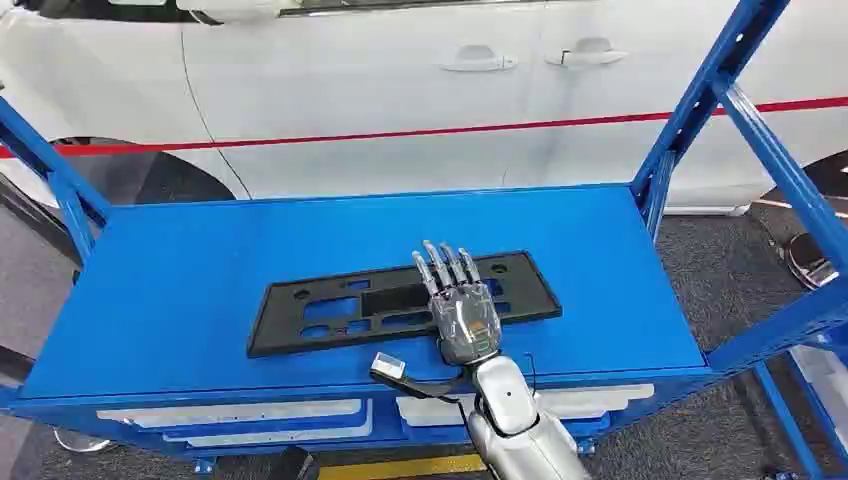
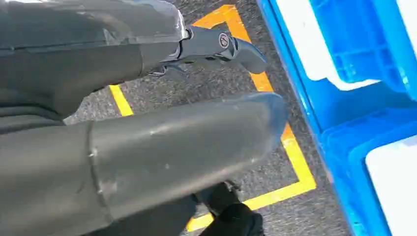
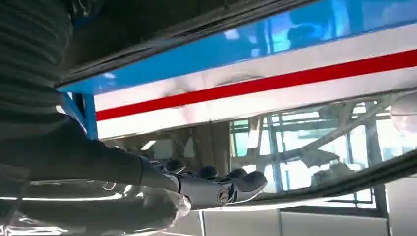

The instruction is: Take the parts from the cabinet and place them on the table.

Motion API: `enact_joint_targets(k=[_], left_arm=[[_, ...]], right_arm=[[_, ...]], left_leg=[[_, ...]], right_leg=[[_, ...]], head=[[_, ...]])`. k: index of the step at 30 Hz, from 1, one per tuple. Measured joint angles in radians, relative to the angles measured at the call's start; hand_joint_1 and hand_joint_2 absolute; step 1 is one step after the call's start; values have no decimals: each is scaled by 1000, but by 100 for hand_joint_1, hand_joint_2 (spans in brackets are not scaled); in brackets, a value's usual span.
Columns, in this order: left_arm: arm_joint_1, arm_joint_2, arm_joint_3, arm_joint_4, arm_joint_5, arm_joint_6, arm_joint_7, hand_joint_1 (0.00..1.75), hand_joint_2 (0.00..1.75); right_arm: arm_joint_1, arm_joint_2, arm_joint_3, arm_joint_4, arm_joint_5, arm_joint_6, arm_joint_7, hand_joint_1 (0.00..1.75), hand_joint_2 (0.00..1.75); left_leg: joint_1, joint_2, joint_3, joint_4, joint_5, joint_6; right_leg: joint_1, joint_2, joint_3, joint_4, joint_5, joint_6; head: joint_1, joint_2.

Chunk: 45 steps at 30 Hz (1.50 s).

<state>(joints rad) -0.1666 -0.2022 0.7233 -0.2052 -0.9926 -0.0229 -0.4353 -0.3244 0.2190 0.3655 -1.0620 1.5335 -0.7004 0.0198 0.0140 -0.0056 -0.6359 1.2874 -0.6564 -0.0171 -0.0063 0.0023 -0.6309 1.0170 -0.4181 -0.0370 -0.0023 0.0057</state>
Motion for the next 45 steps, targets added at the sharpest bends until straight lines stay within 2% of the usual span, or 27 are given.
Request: enact_joint_targets(k=[1, 2, 5, 7, 8, 10, 11, 13, 14, 15, 16, 17, 20, 22, 25, 27, 30, 32, 33, 35, 36, 37, 40, 41, 42, 43, 45], left_arm=[[3, 0, 0, 0, 0, 0, 0, 0, 0], [4, 0, 0, 0, 0, 0, 0, 0, 0], [2, 2, 0, 0, 0, 0, 0, 0, 0], [-2, 2, 0, 0, 0, 0, 0, 0, 0], [0, 2, 0, 0, 0, 0, 0, 0, 0], [4, 2, 1, 0, 0, 0, 0, 0, 0], [4, 0, 1, 0, 0, 0, 0, 0, 0], [0, 0, 1, 0, 0, 0, -1, 0, 0], [0, 0, 1, 0, 0, 0, -1, 0, 0], [1, 0, 1, 0, 0, 1, -1, 0, 0], [2, 0, 1, 0, 0, 3, -2, 0, 0], [2, 0, 1, 0, 1, 4, -2, 0, 0], [-1, 0, 1, 0, 3, 5, -5, 0, 0], [-4, 0, 1, 0, 4, 6, -8, 0, 0], [-7, 0, 1, 0, 6, 8, -12, 0, 0], [-10, 1, 1, -1, 6, 10, -15, 0, 0], [-11, 1, 1, -1, 8, 13, -17, 0, 0], [-9, 1, 1, -1, 9, 16, -17, 0, 0], [-9, 1, 1, -1, 10, 17, -17, 0, 0], [-12, 1, 1, -1, 13, 18, -20, 0, 0], [-13, 2, 1, -1, 17, 19, -21, 0, 0], [-15, 2, 1, -1, 18, 19, -23, 0, 0], [-15, 2, 2, -1, 24, 18, -24, 0, 0], [-17, 1, 2, -1, 26, 18, -24, 0, 0], [-19, 0, 2, -1, 27, 18, -24, 0, 0], [-22, 1, 2, -1, 27, 19, -24, 0, 0], [-25, 1, 2, -1, 27, 22, -23, 0, 0]], right_arm=[[0, 0, 0, 1, 0, 0, 0, 0, 175], [0, 0, 0, 1, 0, 0, 0, 0, 175], [0, 0, 0, 1, 0, 0, 0, 0, 175], [-1, 0, 0, 1, 0, 0, 0, 0, 175], [0, 0, 0, 1, 0, 0, 0, 0, 175], [0, 0, 0, 1, 0, 0, 0, 0, 175], [0, 0, 0, 0, 0, 0, 0, 0, 175], [-3, 0, 0, 1, 0, 0, 0, 0, 175], [-1, -1, 0, 1, 0, 0, 0, 129, 175], [1, -2, 0, 2, 0, 0, 0, 175, 175], [3, -2, 0, 5, -2, 0, -2, 175, 175], [3, -3, 0, 7, -2, 0, -7, 175, 175], [0, -3, 0, 10, -3, 0, -18, 175, 175], [-7, -3, 0, 13, -3, 0, -26, 175, 175], [-6, -3, 0, 16, -3, 0, -31, 175, 175], [-7, -2, 0, 16, -3, 0, -32, 175, 175], [-7, 0, 0, 17, -3, 0, -34, 175, 175], [-7, 0, 0, 18, -3, 0, -34, 175, 175], [-8, 0, 0, 17, -3, 0, -34, 175, 175], [-8, 0, -1, 14, -3, 0, -34, 175, 175], [-9, 0, -1, 11, -3, 0, -34, 175, 175], [-11, -1, -4, 9, -3, -1, -34, 175, 175], [-14, -1, -10, 3, -3, -1, -40, 175, 175], [-17, -1, -13, 2, -3, -1, -43, 175, 175], [-17, -2, -15, 1, -3, -1, -45, 175, 175], [-21, -2, -18, 0, -3, -1, -50, 175, 175], [-22, -2, -19, 0, -3, -1, -52, 175, 175]], left_leg=[[1, 0, -20, 19, 6, -5], [2, 0, -18, -9, 38, -9], [5, 1, 68, -247, 191, 3], [-5, 1, 66, -270, 156, 15], [-6, -1, 68, -269, 182, 25], [-5, -1, 70, -276, 192, 38], [2, 2, 75, -284, 201, 46], [1, 3, 73, -286, 204, 55], [0, 4, 72, -286, 203, 55], [-1, 5, 71, -285, 203, 56], [-2, 5, 70, -284, 203, 56], [-2, 4, 70, -283, 203, 56], [-2, 1, 72, -277, 197, 51], [-10, 0, 63, -265, 190, 40], [-8, 0, 64, -271, 192, 25], [-5, 1, 56, -250, 172, 14], [-1, 2, -44, -33, 60, 3], [-1, 2, -76, 31, 59, 0], [0, 2, -57, -12, 96, 0], [1, 2, 25, -184, 189, 5], [0, 2, 55, -251, 196, 11], [-6, 2, 67, -268, 190, 13], [-9, 0, 62, -265, 191, 28], [1, 0, 68, -277, 198, 38], [1, 2, 71, -282, 202, 44], [1, 3, 70, -283, 204, 52], [0, 4, 67, -282, 204, 54]], right_leg=[[0, 1, 1, 1, -2, 0], [-1, 2, 2, 4, -5, 1], [-1, 4, 10, 12, -14, 10], [2, 4, 3, 13, -10, 22], [2, 4, 2, 13, -11, 28], [3, 4, 6, 9, -6, 41], [-2, 3, 3, 18, -18, 45], [-1, 3, -40, 116, -89, 51], [-2, 2, -80, 205, -131, 54], [-2, 2, -110, 271, -156, 56], [-3, 2, -130, 315, -163, 58], [-4, 2, -124, 305, -146, 57], [-6, 2, -11, 93, -34, 49], [1, 3, 23, 15, -38, 40], [2, 5, 19, 18, -37, 31], [-6, 2, 27, 5, -31, 20], [-5, -3, 27, 6, -34, 9], [-5, -3, 27, 8, -35, 8], [-6, -1, 28, 9, -36, 9], [-6, 1, 34, 12, -40, 14], [-6, 2, 36, 14, -44, 18], [1, 3, 32, 19, -45, 23], [-1, 3, 34, 11, -39, 36], [4, 3, 33, 13, -42, 42], [-1, 3, 30, 29, -56, 46], [-1, 2, 3, 84, -97, 49], [-3, 2, -69, 238, -169, 54]], head=[[-1, 0], [0, 0], [0, 0], [0, 0], [0, 0], [0, 0], [0, 0], [0, 0], [0, 0], [0, 0], [0, 0], [0, 0], [0, 0], [-1, 0], [0, 0], [0, 0], [-1, 0], [-1, 0], [-1, 0], [-1, 0], [-1, 0], [-1, 0], [0, 0], [-1, 0], [0, 0], [0, 0], [-1, 0]])
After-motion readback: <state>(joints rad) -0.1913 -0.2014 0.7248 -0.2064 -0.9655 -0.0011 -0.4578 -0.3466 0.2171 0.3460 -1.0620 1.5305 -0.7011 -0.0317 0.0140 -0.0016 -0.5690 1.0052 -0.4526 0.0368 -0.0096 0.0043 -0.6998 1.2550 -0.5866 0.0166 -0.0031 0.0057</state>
